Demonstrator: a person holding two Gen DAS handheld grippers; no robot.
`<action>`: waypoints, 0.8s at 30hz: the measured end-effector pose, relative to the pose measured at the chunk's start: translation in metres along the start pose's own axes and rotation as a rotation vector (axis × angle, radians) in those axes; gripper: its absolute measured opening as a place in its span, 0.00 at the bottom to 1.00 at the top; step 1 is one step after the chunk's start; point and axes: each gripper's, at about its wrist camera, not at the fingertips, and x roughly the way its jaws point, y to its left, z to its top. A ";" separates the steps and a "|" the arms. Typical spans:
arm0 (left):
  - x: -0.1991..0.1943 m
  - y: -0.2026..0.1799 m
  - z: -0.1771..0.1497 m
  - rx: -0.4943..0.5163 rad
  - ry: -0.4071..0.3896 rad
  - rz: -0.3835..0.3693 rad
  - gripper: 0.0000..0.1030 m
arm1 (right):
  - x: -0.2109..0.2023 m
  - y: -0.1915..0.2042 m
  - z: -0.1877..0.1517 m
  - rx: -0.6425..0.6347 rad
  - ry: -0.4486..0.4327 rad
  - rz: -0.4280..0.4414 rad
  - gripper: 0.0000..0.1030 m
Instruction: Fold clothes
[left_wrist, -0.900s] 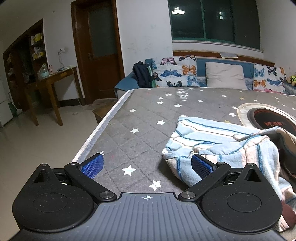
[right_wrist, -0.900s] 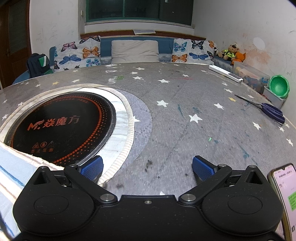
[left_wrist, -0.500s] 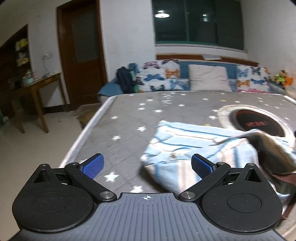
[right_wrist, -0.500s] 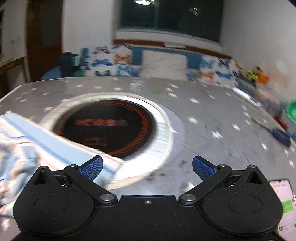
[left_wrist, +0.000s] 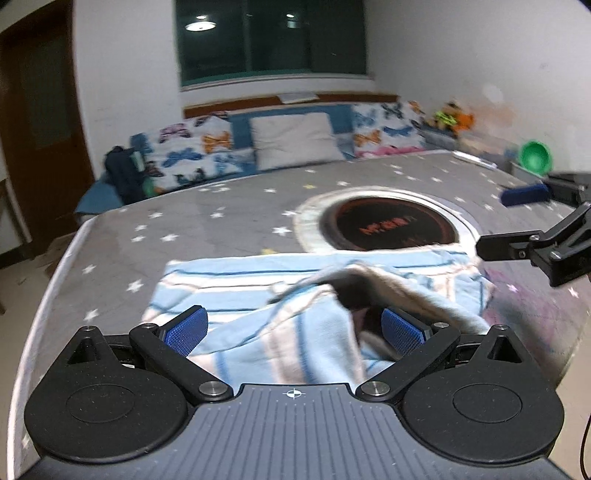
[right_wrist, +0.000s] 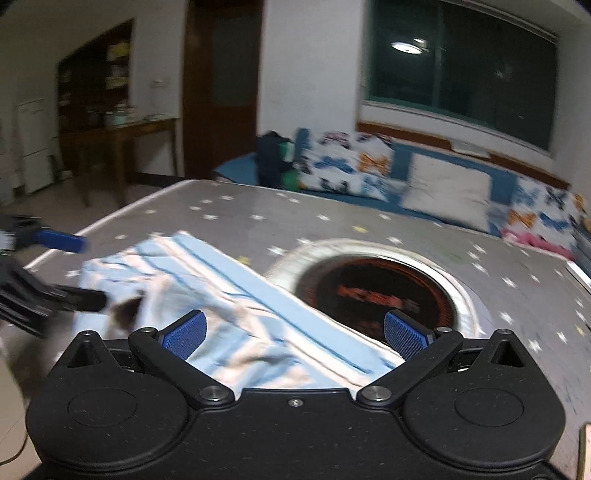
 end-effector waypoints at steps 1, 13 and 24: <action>0.005 -0.002 0.001 0.010 0.010 -0.008 0.88 | -0.001 0.004 0.002 -0.011 -0.006 0.005 1.00; 0.020 0.024 -0.011 -0.061 0.069 -0.033 0.11 | -0.006 0.027 0.010 -0.065 0.006 0.081 0.95; -0.019 0.046 -0.028 -0.129 0.026 -0.007 0.07 | 0.016 0.067 0.021 -0.140 0.067 0.154 0.77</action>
